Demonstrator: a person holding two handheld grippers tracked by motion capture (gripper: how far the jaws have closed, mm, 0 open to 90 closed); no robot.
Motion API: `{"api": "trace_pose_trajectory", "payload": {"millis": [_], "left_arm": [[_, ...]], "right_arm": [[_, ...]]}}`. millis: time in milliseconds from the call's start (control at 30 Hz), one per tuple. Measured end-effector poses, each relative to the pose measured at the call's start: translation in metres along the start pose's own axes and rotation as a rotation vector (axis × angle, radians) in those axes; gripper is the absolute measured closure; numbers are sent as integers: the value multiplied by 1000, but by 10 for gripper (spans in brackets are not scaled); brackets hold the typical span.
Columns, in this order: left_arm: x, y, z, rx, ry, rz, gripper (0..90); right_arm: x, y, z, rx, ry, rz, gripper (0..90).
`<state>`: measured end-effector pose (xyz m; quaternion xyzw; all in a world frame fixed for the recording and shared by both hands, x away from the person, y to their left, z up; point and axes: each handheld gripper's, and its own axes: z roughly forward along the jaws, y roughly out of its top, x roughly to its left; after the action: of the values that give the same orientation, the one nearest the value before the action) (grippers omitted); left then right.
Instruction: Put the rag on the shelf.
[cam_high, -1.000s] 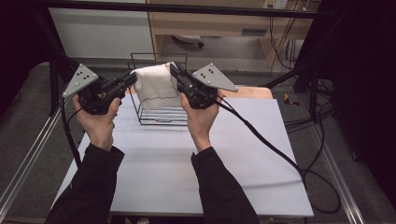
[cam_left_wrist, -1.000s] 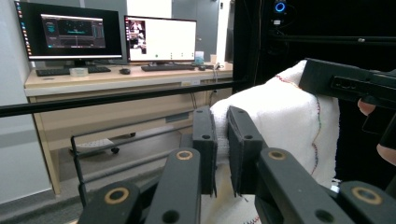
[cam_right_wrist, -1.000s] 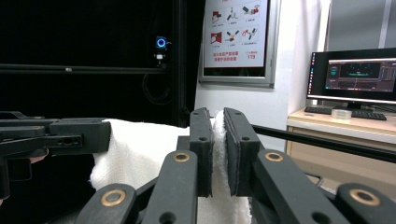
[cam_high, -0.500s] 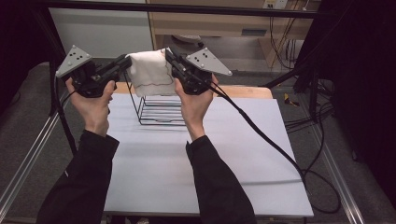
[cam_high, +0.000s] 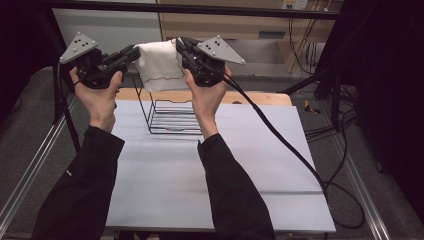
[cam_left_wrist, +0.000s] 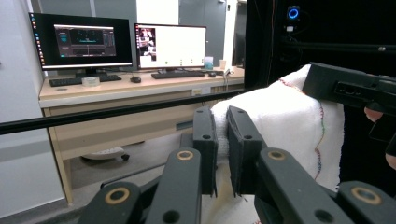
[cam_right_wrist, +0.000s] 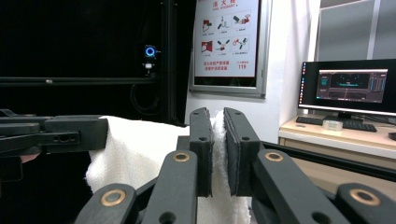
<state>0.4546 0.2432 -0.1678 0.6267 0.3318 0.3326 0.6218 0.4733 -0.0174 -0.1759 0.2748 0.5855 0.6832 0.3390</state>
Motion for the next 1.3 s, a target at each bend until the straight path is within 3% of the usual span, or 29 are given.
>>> {"api": "trace_pose_trajectory", "payload": {"millis": [133, 333, 700, 833, 1033, 1300], "left_arm": [[4, 4, 4, -4, 2, -17, 826], [13, 10, 14, -8, 18, -3, 826], [31, 14, 37, 37, 34, -23, 826], [36, 15, 45, 48, 46, -13, 826], [44, 10, 55, 61, 43, -37, 826], [52, -8, 61, 92, 37, -53, 826]], "right_arm": [[-3, 5, 7, -8, 6, -6, 824], [-6, 10, 18, -13, -1, -12, 823], [-18, 4, 41, 13, -9, 3, 822], [-22, 3, 49, 26, -11, 5, 821], [-29, -4, 59, 48, -18, 15, 820], [-31, -17, 65, 89, -17, 5, 818]]}}
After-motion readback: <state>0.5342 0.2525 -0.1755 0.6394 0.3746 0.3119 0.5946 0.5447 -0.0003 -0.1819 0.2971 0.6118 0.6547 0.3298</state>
